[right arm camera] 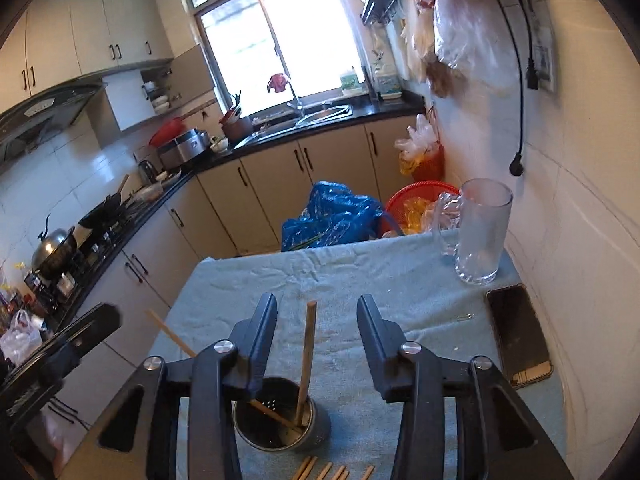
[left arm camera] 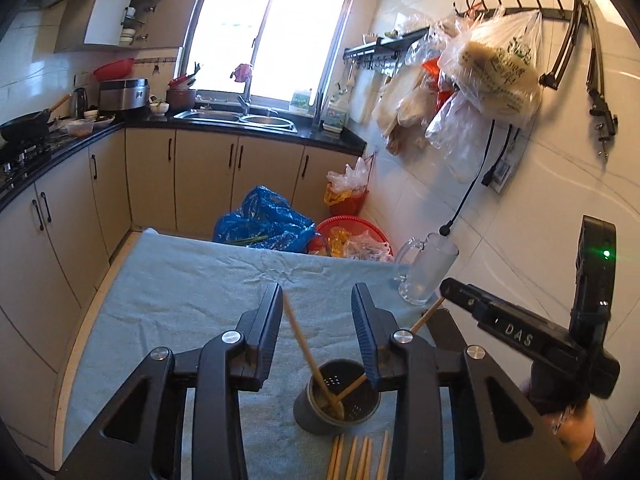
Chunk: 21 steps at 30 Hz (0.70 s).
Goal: Organize utensils
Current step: 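Move both open grippers back over the remaining chopsticks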
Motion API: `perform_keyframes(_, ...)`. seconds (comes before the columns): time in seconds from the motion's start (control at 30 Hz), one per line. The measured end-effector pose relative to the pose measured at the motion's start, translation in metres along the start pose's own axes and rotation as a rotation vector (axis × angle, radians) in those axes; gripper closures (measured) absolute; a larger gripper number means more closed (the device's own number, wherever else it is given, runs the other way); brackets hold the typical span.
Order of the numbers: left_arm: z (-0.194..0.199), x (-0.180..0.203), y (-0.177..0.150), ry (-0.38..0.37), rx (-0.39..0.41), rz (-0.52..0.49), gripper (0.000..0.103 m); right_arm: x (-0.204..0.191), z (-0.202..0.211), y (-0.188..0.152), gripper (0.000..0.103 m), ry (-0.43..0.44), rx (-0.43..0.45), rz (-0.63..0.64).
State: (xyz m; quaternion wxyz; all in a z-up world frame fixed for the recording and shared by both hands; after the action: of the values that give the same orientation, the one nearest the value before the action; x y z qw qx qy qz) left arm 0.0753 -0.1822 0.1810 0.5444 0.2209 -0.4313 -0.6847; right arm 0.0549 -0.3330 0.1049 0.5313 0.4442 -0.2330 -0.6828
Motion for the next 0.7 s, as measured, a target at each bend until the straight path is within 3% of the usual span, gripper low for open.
perform_keyframes(0.13,0.032,-0.013,-0.006,0.020,0.033,-0.006,0.064,-0.005,0.029,0.007,0.056,0.002,0.024,0.007)
perform_keyframes(0.33,0.083,-0.038,-0.041,0.032,0.056,-0.014,0.050,-0.010,0.077,-0.014,0.036,-0.037,-0.021,0.112)
perform_keyframes(0.47,0.094,-0.055,-0.089,0.065,0.015,-0.059,0.049,0.010,0.092,-0.082,0.035,-0.076,-0.167,0.165)
perform_keyframes(0.7,0.088,-0.069,-0.160,0.064,-0.134,-0.040,0.049,0.063,0.112,-0.193,0.035,-0.063,-0.279,0.002)
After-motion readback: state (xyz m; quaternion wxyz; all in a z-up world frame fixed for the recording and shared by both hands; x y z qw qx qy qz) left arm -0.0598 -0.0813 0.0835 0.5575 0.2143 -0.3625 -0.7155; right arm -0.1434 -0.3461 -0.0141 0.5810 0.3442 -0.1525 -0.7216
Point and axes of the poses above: each gripper's, at about its wrist camera, not at the fingertips, and z roughly against the way its jaws point, x to its right, y to its top, the point moved 10 cm from there along -z, roughly the way its jaws point, and after that the axes turned 9 degrees about y, right-handed, at the moved point
